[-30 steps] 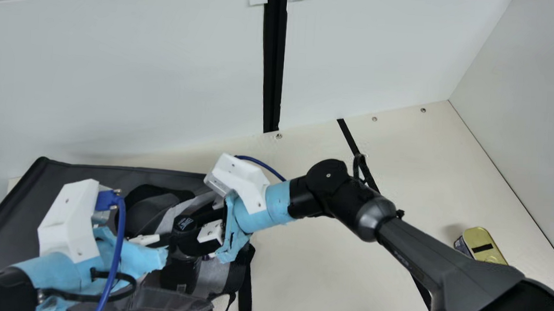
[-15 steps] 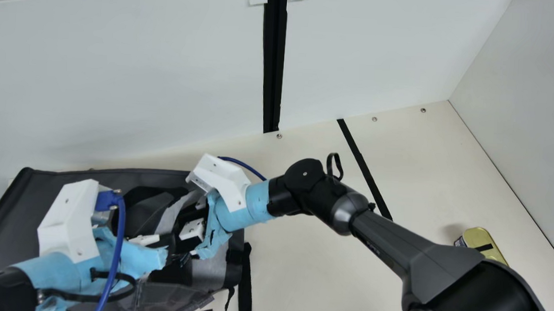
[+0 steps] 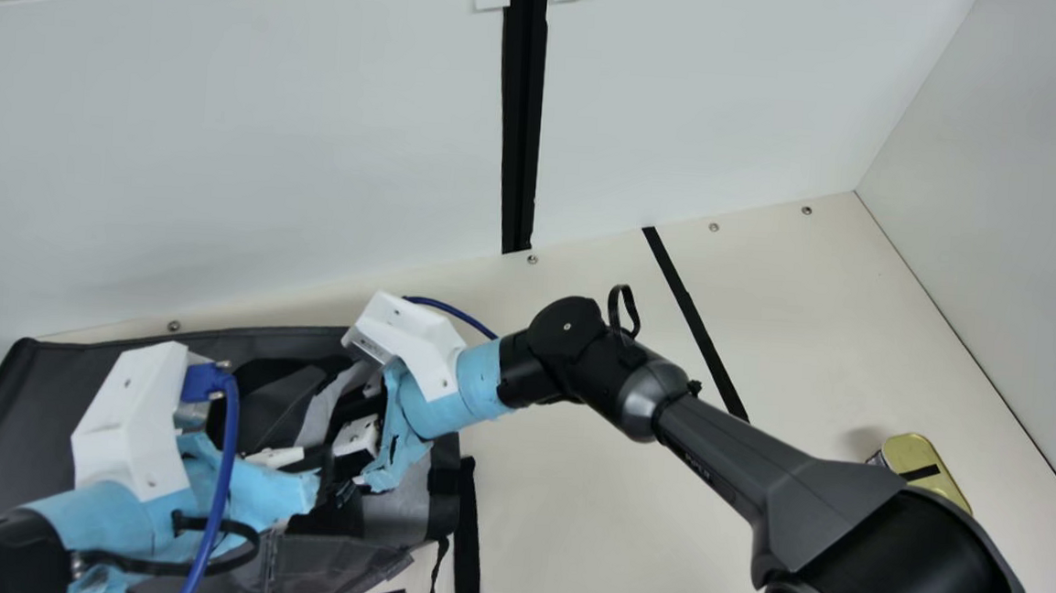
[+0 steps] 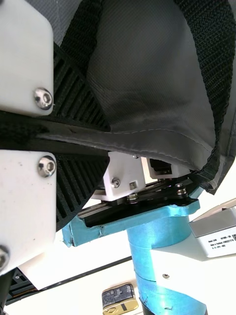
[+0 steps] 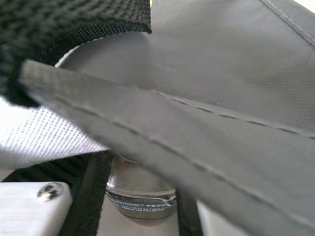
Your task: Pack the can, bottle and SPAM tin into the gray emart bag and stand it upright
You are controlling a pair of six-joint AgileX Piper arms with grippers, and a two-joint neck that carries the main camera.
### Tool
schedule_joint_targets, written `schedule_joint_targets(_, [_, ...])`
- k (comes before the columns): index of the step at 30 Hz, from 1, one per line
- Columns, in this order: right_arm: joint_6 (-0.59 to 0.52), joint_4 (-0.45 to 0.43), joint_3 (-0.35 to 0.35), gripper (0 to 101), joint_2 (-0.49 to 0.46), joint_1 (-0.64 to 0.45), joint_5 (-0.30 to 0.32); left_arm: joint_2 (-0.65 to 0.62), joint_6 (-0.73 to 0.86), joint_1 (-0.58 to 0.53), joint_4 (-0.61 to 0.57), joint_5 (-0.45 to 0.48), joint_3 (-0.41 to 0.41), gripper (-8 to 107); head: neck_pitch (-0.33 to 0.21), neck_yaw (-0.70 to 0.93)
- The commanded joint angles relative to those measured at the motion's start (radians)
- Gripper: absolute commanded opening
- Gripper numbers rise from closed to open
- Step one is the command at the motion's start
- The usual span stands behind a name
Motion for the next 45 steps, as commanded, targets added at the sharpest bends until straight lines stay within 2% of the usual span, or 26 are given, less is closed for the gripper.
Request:
schedule_joint_targets(1, [0.002, -0.004, -0.002, 57, 0.0, -0.005, 0.004, 0.0, 0.0, 0.0, 0.0, 0.0, 0.0, -8, -0.023, -0.002])
schedule_joint_targets(13, [0.001, -0.034, 0.013, 95, -0.027, -0.038, 0.031, 0.0, 0.0, 0.0, 0.0, 0.0, 0.0, -8, -0.023, -0.002])
schedule_joint_targets(35, [-0.011, -0.087, 0.105, 95, -0.146, -0.139, 0.088, 0.0, 0.0, 0.0, 0.0, 0.0, 0.0, -8, -0.023, -0.002])
schedule_joint_targets(45, [0.015, -0.115, 0.156, 95, -0.241, -0.191, 0.071, 0.0, 0.0, 0.0, 0.0, 0.0, 0.0, -8, -0.023, -0.002])
